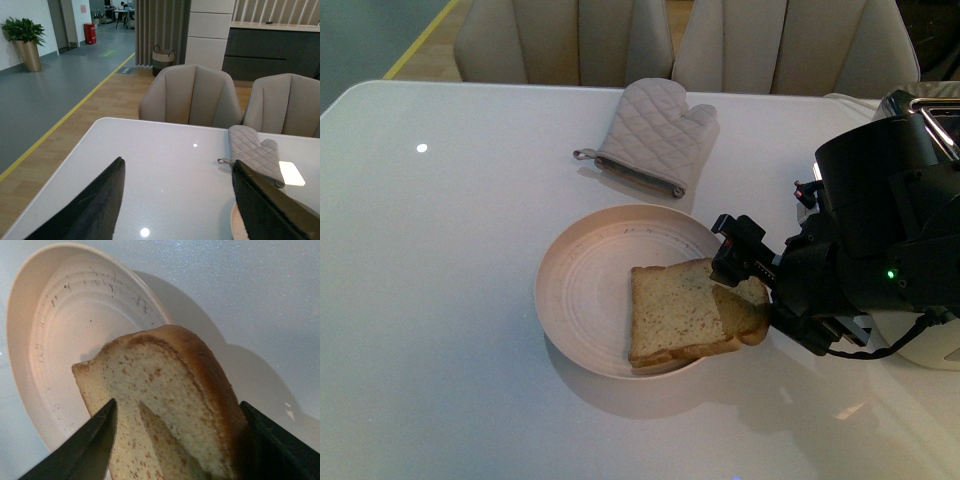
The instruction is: Put bread into toaster
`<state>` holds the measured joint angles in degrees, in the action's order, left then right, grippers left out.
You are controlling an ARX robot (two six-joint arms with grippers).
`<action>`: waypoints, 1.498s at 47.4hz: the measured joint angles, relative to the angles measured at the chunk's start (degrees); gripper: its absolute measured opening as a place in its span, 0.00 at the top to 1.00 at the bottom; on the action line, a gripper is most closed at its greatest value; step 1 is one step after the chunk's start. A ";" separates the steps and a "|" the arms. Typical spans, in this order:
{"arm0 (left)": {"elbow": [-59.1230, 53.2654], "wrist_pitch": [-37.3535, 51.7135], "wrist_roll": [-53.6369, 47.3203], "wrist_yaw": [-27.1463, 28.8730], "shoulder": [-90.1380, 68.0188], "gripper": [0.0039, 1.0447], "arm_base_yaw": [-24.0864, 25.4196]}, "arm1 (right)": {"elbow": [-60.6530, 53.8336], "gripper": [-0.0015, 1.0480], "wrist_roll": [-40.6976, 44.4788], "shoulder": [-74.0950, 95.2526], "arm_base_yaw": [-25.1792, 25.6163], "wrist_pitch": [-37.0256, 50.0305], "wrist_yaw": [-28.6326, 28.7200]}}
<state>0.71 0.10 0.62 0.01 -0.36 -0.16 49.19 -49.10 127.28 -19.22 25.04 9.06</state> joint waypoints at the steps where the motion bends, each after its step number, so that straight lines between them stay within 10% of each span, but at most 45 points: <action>1: 0.00 0.00 0.00 -0.02 0.00 0.33 0.00 | 0.02 0.35 -0.04 0.00 0.00 -0.04 -0.11; 11: 0.00 0.00 -0.04 0.00 0.00 0.05 0.00 | -0.24 0.65 -0.87 -0.83 -0.07 0.70 -0.26; 22: 0.00 0.00 -0.13 -0.02 0.00 0.06 0.00 | -1.75 0.96 -1.05 -6.34 0.35 0.98 0.66; 37: 0.00 0.00 -0.13 0.00 0.00 0.06 0.00 | -1.57 0.97 5.79 -27.23 2.93 -4.92 -2.08; 51: 0.00 0.00 -0.13 -0.02 0.00 0.06 0.00 | 8.74 0.97 32.09 -47.19 10.60 -21.97 -14.67; 71: 0.00 0.00 -0.13 -0.02 0.00 0.06 0.00 | 9.29 0.97 49.94 -50.14 17.51 -31.28 -17.73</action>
<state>0.71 0.10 0.49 -0.01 -0.36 -0.16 58.48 0.84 77.14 -1.72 -6.24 -8.67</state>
